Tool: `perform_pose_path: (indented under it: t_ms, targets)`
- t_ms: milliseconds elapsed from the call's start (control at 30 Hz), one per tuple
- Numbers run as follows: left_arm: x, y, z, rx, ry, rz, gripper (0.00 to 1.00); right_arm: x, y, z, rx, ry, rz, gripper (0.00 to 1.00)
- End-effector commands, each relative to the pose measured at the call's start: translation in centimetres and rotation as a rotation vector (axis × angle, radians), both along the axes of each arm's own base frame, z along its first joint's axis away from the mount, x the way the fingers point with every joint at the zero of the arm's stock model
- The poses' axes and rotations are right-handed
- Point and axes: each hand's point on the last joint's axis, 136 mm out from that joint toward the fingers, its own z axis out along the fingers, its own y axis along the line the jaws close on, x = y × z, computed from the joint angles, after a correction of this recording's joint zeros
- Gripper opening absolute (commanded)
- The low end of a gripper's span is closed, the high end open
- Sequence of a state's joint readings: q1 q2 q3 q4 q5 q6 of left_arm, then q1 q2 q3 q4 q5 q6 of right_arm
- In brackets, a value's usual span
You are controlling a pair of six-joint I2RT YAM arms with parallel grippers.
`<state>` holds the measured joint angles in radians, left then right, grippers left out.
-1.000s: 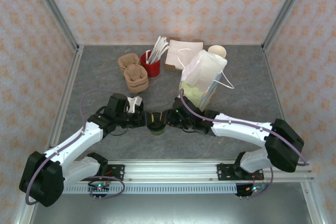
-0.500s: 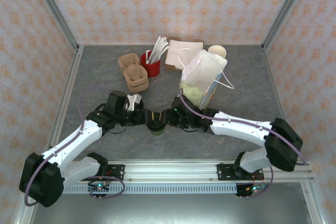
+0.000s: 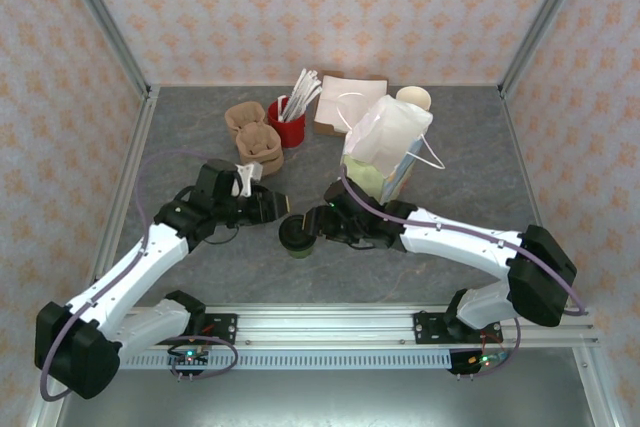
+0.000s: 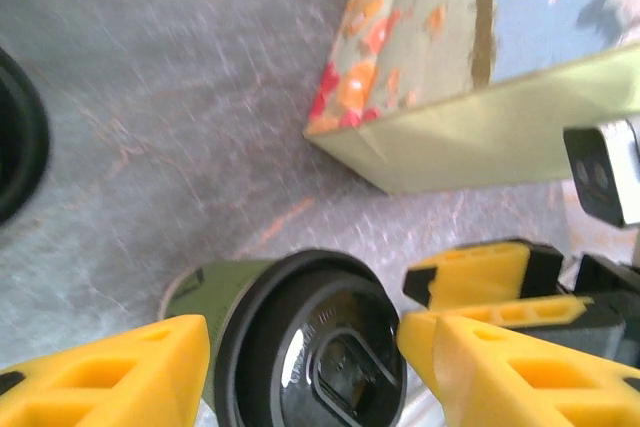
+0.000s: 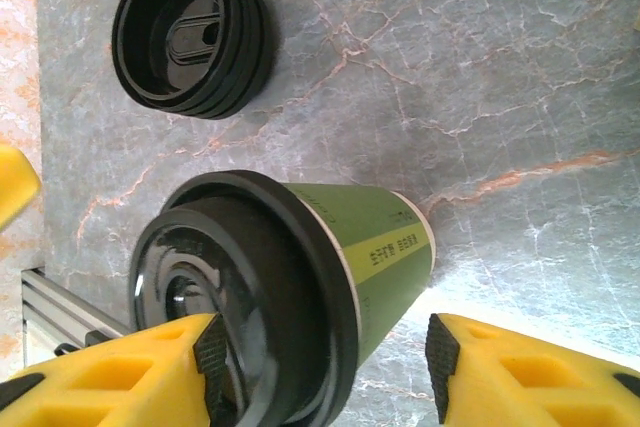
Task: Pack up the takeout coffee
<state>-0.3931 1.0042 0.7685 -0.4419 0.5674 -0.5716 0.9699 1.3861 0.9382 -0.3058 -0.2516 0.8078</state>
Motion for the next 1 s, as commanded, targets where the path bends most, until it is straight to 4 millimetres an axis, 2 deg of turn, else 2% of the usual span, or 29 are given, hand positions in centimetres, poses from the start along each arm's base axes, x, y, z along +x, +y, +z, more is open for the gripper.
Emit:
perform_pose_path:
  t_ms: [0, 333, 433, 533, 733, 800, 867, 900, 967]
  targets:
    - [1.7, 2.7, 1.9, 0.077, -0.061, 0.155, 0.62, 0.1, 0.4, 2.1, 0.009, -0.029, 0.020, 0.58]
    - [7.0, 9.2, 4.0, 0.147, -0.046, 0.499, 0.65, -0.3, 2.0, 10.0, 0.137, -0.122, 0.124, 0.57]
    - [8.6, 11.0, 3.9, 0.176, -0.023, 0.595, 0.67, -0.6, 2.2, 12.4, 0.172, -0.157, 0.159, 0.56]
    - [10.3, 11.9, 3.7, 0.179, -0.005, 0.655, 0.67, -1.0, 1.9, 14.9, 0.193, -0.201, 0.186, 0.56]
    - [13.7, 12.3, 2.4, 0.181, 0.050, 0.695, 0.65, -0.8, -0.4, 18.8, 0.181, -0.301, 0.158, 0.55]
    - [14.7, 12.5, 2.1, 0.196, 0.060, 0.700, 0.64, -0.5, -1.4, 19.3, 0.176, -0.315, 0.132, 0.53]
    - [15.5, 12.6, 1.9, 0.202, 0.068, 0.705, 0.63, 0.2, -2.2, 18.9, 0.164, -0.302, 0.109, 0.51]
    - [15.9, 12.7, 1.8, 0.204, 0.070, 0.707, 0.62, 0.1, -3.1, 19.7, 0.183, -0.317, 0.097, 0.51]
    - [16.5, 12.9, 1.6, 0.211, 0.076, 0.715, 0.59, 0.4, -4.1, 19.7, 0.180, -0.316, 0.080, 0.50]
